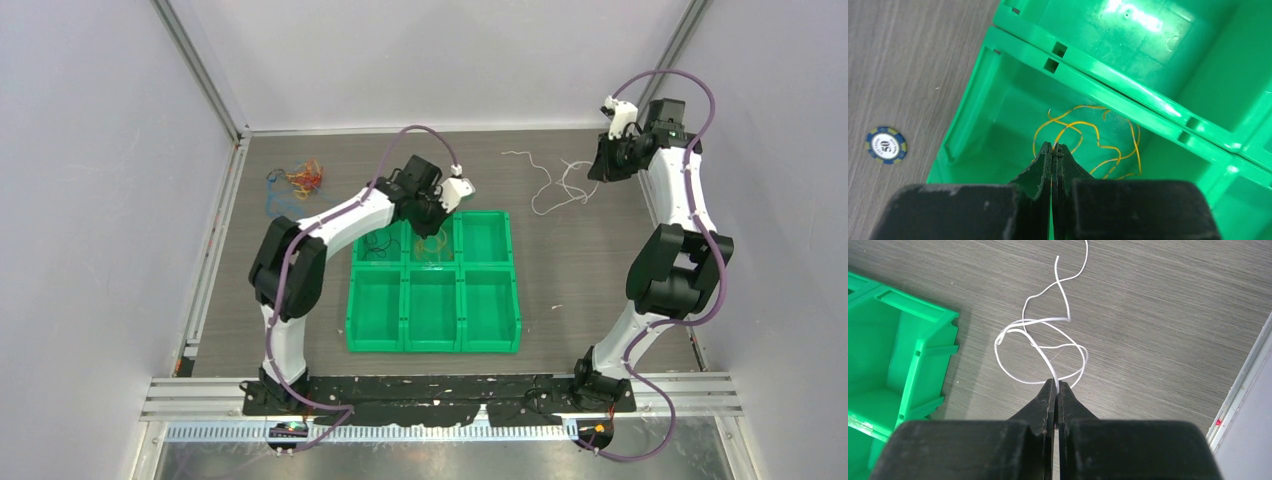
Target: Untangle the cables
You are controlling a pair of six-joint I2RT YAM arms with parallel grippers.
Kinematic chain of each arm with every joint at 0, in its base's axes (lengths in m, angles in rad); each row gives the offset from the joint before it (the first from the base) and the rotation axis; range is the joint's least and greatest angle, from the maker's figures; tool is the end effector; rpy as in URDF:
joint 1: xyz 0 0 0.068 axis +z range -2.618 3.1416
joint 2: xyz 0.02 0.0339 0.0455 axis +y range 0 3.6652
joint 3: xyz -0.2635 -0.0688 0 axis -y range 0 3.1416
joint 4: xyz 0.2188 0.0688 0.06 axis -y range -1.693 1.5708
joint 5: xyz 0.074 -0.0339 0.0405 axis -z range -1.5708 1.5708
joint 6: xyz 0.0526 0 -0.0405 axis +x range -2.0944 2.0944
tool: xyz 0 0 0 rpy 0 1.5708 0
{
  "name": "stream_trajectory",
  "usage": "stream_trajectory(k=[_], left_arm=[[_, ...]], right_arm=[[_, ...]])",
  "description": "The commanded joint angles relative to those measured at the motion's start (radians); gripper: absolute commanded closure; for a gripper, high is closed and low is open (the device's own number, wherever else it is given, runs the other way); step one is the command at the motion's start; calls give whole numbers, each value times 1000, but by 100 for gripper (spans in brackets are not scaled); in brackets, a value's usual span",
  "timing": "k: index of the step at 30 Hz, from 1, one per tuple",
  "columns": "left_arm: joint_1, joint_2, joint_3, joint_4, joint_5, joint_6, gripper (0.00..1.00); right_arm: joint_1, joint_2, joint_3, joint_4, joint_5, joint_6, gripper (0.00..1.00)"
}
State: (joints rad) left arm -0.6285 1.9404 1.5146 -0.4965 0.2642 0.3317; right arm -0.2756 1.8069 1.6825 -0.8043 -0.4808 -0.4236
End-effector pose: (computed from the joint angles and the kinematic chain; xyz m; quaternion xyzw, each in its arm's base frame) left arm 0.3273 -0.2549 0.2240 0.4712 0.8140 -0.1702 0.2939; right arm 0.3708 -0.0796 0.3055 -0.1431 0.9135 0.1073 0.3653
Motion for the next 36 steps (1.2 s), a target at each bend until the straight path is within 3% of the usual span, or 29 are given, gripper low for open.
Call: stream_trajectory(k=[1,3,9,14,22,26,28,31,34,36], left_arm=[[-7,66,109,-103,-50,38,100],[0,70,163,-166,-32,20,94],[32,-78,218,-197,114,-33,47],[34,-151,264,-286,174,2,26],[84,-157,288,-336,223,-27,23],[106,-183,289,-316,258,-66,22],[111,-193,292,-309,255,-72,22],[117,-197,309,-311,252,-81,22],[127,-194,332,-327,249,-86,22],[133,-193,340,-330,247,-93,22]], right_arm=[[22,-42,-4,-35,-47,-41,95],[42,-38,-11,-49,-54,-61,95],[134,-16,-1,-61,-8,-107,95],[184,42,50,-32,34,-109,95],[212,271,282,-27,96,-44,91],[223,380,394,-29,115,-48,78],[227,429,440,-20,121,-50,66],[233,485,466,44,161,-46,37],[239,518,475,96,191,-67,18],[242,547,505,85,195,-103,13]])
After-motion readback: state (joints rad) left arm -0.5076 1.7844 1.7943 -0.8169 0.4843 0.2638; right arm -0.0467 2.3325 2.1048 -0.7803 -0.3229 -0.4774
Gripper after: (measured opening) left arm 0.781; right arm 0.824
